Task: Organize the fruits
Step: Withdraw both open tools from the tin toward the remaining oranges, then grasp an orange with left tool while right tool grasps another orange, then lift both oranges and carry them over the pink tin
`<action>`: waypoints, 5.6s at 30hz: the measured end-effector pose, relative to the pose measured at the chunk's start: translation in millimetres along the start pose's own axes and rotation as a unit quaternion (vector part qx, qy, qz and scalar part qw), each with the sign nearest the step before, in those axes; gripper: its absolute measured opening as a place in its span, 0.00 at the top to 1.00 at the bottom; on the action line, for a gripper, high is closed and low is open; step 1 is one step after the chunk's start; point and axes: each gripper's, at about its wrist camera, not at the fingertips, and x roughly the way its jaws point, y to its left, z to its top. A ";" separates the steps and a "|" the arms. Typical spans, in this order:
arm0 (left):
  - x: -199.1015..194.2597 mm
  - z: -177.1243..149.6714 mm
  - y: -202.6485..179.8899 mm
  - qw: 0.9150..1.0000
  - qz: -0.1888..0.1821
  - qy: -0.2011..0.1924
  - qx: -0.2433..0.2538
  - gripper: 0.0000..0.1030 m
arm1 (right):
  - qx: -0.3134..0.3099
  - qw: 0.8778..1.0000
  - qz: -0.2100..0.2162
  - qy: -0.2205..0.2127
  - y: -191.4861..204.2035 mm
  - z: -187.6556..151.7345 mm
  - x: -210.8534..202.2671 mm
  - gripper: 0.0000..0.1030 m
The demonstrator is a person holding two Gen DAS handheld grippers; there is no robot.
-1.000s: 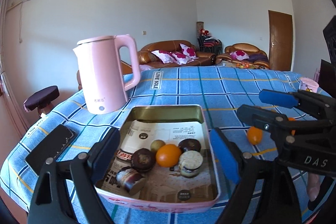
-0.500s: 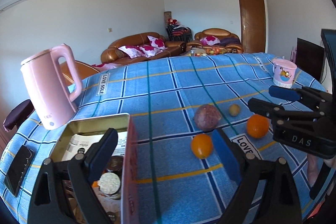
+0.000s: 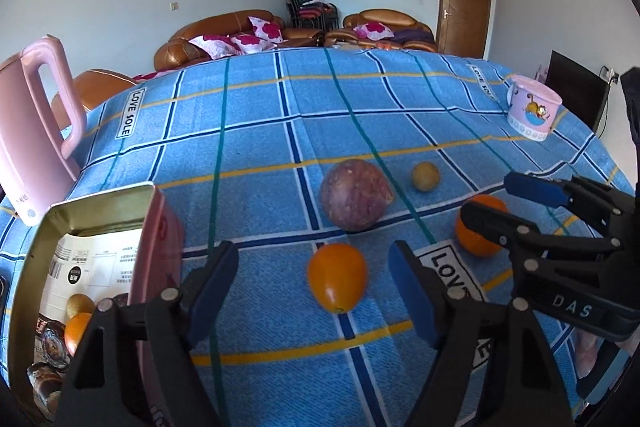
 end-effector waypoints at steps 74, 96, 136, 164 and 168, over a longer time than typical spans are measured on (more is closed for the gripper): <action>-27.8 -2.9 6.0 0.997 -0.004 -0.078 -0.016 0.67 | -0.019 0.996 0.053 -0.073 4.8 -5.0 -27.9 0.53; -47.9 -7.3 5.6 0.992 0.004 -0.129 -0.013 0.67 | -0.021 0.991 0.047 -0.122 3.9 -9.0 -47.4 0.53; -80.7 -20.2 8.3 0.981 0.022 -0.192 -0.015 0.67 | -0.035 0.984 0.042 -0.168 12.5 -14.9 -65.3 0.53; -110.1 -51.2 120.1 0.979 0.111 -0.146 -0.090 0.67 | -0.097 0.970 0.173 -0.140 127.0 20.5 -52.7 0.53; -112.1 -58.0 137.6 0.978 0.116 -0.137 -0.106 0.67 | -0.105 0.967 0.186 -0.137 141.3 25.9 -49.6 0.53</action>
